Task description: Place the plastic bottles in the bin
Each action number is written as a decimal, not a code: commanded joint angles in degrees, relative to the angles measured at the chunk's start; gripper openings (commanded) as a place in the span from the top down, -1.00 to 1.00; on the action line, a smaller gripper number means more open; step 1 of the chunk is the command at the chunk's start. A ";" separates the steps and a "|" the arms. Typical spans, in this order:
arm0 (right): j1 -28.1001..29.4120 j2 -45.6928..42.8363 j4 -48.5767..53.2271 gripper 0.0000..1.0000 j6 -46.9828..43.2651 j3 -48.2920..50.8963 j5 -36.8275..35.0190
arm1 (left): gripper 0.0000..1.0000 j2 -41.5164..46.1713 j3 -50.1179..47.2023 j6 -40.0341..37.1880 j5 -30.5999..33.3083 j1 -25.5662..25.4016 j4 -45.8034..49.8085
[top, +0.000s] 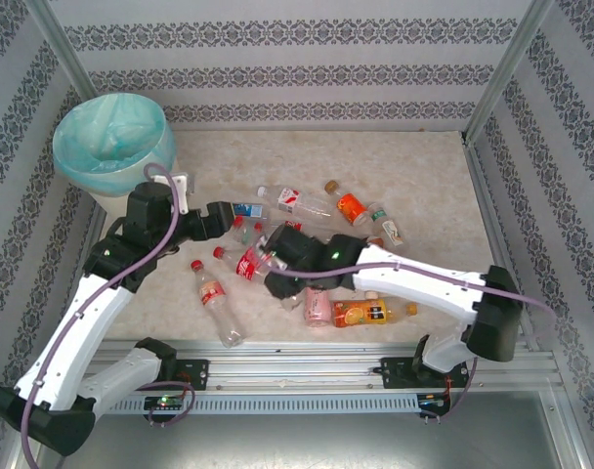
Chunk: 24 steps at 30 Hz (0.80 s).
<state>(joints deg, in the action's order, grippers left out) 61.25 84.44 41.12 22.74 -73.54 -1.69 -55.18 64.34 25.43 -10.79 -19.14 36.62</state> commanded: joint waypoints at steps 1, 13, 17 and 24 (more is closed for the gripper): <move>-1.73 -3.39 -2.24 0.18 -1.01 -1.43 -2.93 | -0.92 -2.79 2.88 2.82 -9.08 0.26 -3.88; -2.11 -7.67 -9.06 0.24 -2.75 0.11 -0.86 | -0.55 -5.95 -0.94 12.21 -19.32 0.64 -17.05; -1.93 -8.86 -9.89 0.25 -2.79 1.64 -0.32 | -0.47 -5.41 -2.06 13.06 -18.33 0.72 -18.29; -1.15 -8.53 -9.60 0.26 -4.19 1.31 1.69 | -0.36 -5.99 -2.13 13.74 -17.85 0.95 -19.57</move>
<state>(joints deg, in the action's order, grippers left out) 59.18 76.66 32.88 20.18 -72.55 -1.76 -61.41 62.59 38.02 -28.47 -18.96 20.43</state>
